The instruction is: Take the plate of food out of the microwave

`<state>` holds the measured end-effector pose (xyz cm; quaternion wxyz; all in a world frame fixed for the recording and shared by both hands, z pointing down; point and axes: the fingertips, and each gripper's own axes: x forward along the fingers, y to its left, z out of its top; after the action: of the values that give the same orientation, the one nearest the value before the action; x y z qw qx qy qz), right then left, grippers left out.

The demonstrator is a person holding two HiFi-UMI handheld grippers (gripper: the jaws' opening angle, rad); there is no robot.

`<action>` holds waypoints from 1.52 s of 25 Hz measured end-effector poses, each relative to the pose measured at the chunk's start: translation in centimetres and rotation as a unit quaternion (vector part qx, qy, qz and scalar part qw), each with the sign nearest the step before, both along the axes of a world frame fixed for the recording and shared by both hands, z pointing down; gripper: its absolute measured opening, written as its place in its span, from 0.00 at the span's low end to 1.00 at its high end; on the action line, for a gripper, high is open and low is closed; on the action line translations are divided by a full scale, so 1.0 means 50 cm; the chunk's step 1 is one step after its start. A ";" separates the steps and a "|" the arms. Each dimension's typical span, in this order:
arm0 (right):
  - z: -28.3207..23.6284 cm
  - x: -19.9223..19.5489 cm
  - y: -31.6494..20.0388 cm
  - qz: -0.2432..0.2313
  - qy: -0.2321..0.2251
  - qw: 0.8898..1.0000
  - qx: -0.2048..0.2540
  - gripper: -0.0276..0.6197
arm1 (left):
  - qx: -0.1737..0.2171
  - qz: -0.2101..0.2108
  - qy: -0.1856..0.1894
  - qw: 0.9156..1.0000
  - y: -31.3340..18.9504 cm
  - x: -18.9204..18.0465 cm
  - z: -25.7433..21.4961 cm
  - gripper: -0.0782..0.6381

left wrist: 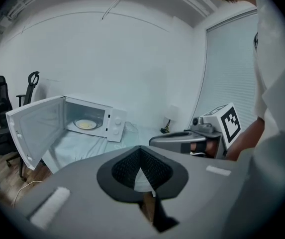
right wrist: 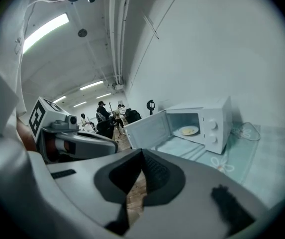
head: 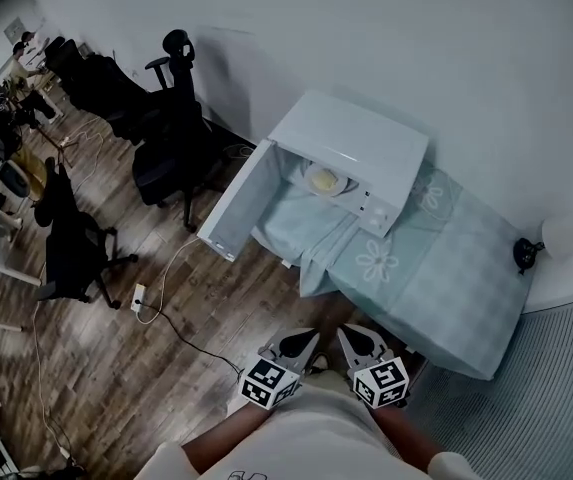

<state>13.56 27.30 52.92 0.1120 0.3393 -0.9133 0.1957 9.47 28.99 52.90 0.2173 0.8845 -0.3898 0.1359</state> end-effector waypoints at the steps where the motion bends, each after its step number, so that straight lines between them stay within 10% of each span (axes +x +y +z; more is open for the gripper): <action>1: 0.005 -0.001 -0.009 0.000 0.000 1.000 -0.002 0.06 | 0.001 -0.004 -0.002 1.000 -0.013 -0.007 0.001 0.11; 13: 0.031 -0.099 -0.243 0.025 0.028 0.999 -0.012 0.06 | 0.001 -0.016 0.024 1.000 -0.266 -0.130 0.026 0.11; 24: 0.018 -0.192 -0.531 0.088 0.060 0.994 -0.020 0.06 | 0.045 0.062 0.024 0.997 -0.541 -0.243 -0.012 0.11; 38: 0.054 -0.196 -0.621 0.106 0.066 0.992 -0.036 0.06 | 0.019 0.065 0.040 0.997 -0.624 -0.228 0.005 0.11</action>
<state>3.77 -3.75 55.64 0.1623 0.4418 -0.8554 0.2162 -1.94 -2.23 53.16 0.2065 0.9167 -0.3249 0.1073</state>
